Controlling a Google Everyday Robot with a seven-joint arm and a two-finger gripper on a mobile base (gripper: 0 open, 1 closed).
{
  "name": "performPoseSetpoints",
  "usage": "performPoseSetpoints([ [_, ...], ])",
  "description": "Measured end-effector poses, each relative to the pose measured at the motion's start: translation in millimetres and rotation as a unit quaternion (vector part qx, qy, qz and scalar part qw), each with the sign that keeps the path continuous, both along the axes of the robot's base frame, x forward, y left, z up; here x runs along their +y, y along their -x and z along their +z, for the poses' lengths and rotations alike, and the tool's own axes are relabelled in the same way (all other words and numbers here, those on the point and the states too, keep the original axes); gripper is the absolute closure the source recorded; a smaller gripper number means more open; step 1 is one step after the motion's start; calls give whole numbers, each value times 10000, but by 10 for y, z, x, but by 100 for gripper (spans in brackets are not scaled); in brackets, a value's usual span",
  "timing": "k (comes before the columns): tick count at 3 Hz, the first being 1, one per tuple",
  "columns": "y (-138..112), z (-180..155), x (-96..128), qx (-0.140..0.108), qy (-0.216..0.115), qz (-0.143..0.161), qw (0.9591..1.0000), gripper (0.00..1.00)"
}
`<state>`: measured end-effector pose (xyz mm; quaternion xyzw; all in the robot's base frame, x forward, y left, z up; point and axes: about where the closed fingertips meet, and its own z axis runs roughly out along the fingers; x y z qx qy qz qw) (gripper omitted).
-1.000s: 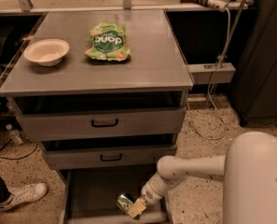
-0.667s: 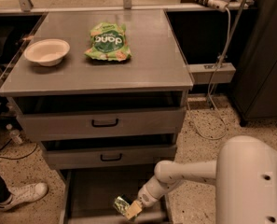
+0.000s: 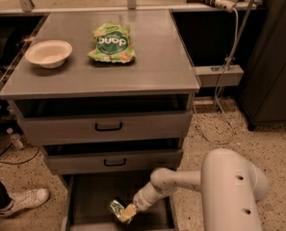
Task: Place green can into bottom drawer
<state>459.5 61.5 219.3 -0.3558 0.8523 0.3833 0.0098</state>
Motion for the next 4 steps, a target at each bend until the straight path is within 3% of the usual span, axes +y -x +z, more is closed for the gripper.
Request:
performPoseSetpoints([
  [4,-370,-609,303,-65,-253,-581,9980,100],
])
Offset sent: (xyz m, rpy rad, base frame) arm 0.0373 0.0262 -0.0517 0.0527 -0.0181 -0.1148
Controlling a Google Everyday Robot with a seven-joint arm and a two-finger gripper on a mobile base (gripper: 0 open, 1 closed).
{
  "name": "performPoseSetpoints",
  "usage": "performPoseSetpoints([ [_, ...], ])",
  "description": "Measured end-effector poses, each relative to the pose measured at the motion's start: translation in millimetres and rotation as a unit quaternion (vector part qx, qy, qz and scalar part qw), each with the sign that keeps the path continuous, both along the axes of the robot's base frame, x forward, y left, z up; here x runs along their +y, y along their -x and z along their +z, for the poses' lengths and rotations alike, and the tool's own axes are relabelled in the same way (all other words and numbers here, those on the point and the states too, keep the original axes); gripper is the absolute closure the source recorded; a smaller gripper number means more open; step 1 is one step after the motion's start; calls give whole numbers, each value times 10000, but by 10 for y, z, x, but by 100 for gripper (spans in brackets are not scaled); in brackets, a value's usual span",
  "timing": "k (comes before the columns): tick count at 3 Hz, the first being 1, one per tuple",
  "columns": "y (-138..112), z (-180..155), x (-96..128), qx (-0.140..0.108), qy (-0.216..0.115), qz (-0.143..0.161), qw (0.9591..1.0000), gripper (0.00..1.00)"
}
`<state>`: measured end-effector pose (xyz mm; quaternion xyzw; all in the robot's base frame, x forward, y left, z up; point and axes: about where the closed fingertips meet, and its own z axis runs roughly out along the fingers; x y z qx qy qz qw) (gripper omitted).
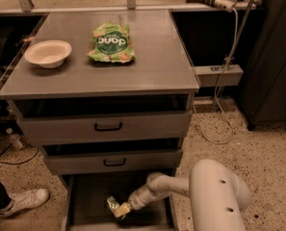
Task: Place green can into bottom drawer
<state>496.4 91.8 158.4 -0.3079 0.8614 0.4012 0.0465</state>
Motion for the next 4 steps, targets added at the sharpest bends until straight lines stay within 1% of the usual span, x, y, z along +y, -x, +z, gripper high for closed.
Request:
performPoseSetpoints([
  [2,-9,-193,25,31,-5,-154,9999,100],
  [3,12,-265,26,86,-37,-216,9997,100],
  [4,12,-265,27,86,-37,-215,9997,81],
])
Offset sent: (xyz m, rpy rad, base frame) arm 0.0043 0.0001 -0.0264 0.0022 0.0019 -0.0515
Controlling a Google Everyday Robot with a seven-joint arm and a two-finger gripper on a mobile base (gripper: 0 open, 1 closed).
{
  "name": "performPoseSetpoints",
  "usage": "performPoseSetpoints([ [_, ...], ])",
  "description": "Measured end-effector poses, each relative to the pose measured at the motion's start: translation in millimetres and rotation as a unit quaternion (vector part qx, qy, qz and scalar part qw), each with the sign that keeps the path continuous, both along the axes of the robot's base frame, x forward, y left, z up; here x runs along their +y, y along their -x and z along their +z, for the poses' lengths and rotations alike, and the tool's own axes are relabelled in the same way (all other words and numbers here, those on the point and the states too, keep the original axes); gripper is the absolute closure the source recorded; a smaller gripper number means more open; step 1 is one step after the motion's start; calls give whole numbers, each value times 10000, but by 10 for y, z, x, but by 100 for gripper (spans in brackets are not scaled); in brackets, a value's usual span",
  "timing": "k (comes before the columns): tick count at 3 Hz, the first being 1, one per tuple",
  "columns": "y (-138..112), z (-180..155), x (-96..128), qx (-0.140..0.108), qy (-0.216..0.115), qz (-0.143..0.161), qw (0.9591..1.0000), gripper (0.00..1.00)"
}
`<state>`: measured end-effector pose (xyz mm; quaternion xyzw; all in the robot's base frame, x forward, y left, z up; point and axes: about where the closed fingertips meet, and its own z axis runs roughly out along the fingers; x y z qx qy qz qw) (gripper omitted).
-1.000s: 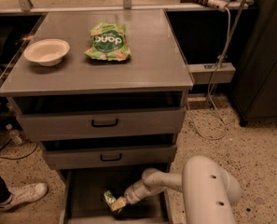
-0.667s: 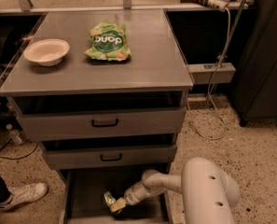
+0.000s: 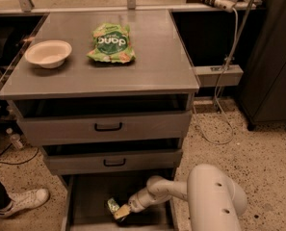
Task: Place green can into bottom drawer
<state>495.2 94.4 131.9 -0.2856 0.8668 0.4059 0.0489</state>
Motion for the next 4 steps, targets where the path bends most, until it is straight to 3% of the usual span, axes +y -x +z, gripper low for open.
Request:
performPoseSetpoints([
  [3,1,0,1,1,0,1,10000,11],
  [4,1,-1,1,1,0,1,10000,0],
])
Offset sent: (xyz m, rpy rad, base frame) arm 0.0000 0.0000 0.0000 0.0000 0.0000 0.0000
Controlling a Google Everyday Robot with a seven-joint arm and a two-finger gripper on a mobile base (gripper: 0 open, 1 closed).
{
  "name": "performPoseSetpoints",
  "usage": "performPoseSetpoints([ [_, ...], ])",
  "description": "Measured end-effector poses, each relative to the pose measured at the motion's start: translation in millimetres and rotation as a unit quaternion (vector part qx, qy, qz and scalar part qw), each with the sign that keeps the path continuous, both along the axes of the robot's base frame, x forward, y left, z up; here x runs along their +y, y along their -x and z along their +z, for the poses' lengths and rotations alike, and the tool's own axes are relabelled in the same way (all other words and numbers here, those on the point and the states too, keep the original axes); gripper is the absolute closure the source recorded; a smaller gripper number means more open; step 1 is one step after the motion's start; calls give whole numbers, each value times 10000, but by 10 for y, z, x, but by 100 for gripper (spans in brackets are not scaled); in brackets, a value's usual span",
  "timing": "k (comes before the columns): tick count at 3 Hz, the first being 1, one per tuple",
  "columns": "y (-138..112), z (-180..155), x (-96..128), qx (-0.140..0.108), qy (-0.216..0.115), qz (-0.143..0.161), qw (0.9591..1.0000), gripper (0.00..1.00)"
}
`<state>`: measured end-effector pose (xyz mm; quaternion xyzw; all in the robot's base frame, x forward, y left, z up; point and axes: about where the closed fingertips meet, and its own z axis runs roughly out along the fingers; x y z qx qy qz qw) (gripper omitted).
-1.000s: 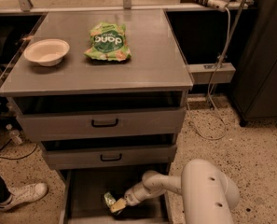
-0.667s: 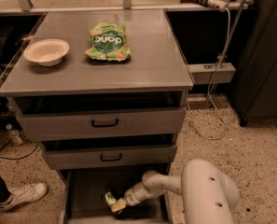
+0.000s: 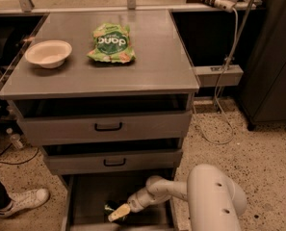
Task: Place green can into bottom drawer
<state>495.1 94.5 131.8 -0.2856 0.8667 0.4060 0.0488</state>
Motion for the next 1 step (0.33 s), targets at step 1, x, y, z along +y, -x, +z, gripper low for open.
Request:
performPoseSetpoints([
  [1,0,0,0,0,0,0,10000,0],
])
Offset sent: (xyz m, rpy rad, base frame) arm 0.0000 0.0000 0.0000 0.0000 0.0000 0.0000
